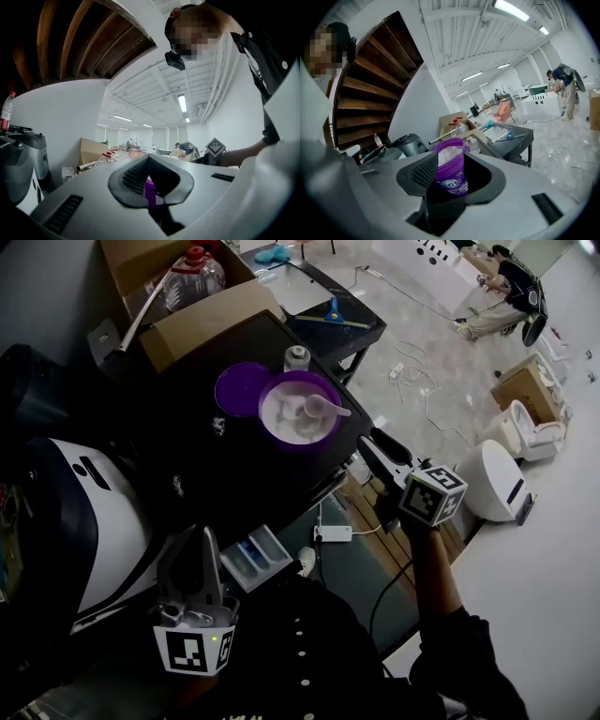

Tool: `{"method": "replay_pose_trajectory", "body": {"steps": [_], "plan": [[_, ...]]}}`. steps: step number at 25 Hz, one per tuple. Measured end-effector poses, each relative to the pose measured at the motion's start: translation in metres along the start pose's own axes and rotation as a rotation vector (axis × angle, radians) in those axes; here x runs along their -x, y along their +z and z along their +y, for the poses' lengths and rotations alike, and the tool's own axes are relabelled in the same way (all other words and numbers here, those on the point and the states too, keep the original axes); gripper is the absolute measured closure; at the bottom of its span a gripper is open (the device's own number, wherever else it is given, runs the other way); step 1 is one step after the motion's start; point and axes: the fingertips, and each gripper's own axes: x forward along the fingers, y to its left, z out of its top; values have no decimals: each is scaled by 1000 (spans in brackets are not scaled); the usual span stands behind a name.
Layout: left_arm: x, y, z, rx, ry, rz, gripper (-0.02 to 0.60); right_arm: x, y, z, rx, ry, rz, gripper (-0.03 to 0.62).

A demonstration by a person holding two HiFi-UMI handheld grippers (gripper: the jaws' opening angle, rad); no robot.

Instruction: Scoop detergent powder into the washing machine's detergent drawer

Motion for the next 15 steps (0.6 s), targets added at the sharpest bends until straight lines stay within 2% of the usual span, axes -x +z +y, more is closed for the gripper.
{"method": "replay_pose_trajectory", "body": {"steps": [7,15], "plan": [[-31,-24,-20,40,-82,31,572,-40,2,-17,-40,-10,48,428],[-66,-48,-29,64,-117,85,572,-69,-1,-26,-103,43,89,437]]}}
